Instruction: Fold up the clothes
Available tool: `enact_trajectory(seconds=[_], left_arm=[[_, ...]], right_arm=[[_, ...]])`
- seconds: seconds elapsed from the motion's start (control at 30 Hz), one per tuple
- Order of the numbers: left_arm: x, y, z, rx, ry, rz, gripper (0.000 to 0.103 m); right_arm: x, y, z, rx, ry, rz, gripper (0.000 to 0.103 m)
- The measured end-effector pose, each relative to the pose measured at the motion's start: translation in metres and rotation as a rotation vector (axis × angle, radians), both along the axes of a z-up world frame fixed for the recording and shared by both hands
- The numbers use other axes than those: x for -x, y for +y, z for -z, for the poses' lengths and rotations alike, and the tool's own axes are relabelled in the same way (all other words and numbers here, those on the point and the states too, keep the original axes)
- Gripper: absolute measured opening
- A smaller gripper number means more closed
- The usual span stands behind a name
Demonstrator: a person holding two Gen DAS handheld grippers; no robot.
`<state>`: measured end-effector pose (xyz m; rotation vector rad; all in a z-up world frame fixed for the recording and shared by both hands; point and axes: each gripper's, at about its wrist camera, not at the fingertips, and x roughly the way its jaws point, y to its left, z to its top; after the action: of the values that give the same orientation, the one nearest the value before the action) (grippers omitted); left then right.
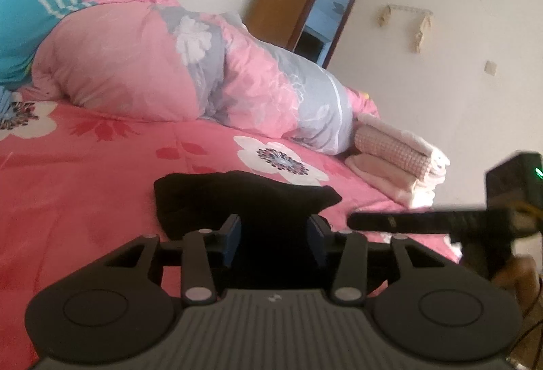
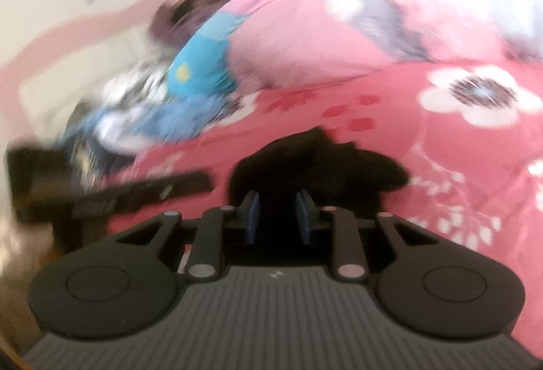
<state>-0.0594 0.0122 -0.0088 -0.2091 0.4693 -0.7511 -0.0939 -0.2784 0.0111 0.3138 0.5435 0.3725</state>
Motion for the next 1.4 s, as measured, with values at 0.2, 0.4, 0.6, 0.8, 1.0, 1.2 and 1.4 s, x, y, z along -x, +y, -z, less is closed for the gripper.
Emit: enact_trajectory(seconds=[0.2,0.4,0.6,0.8,1.0,1.2,1.4], left_arm=[[-0.005,-0.028,-0.007,-0.078,-0.033,-0.007,0.049],[-0.018,-0.049,-0.006,-0.129,-0.006,-0.035,0.031],[-0.023,-0.035,-0.006,-0.066,0.061,-0.083,0.019],[-0.012,-0.014,-0.011,-0.003,0.084,-0.136,0.007],[-0.006,0.004,-0.018,0.023,0.097,-0.208,0.006],[0.005,0.018,-0.025,0.018,0.089,-0.270,0.005],[0.016,0.042,-0.039,0.028,0.051,-0.361,0.005]], right_arm=[[-0.035,-0.035,0.028,-0.224,0.112,0.092,0.025],[-0.061,-0.034,0.053,-0.339,0.208,0.043,0.034],[-0.066,-0.027,0.060,-0.401,0.219,-0.020,0.018],[-0.050,-0.025,0.037,-0.372,0.078,-0.044,0.005],[-0.030,-0.042,0.017,-0.338,0.000,0.019,0.004],[0.003,-0.077,0.000,-0.330,-0.084,0.118,0.004],[0.039,-0.123,-0.011,-0.306,-0.154,0.245,0.004]])
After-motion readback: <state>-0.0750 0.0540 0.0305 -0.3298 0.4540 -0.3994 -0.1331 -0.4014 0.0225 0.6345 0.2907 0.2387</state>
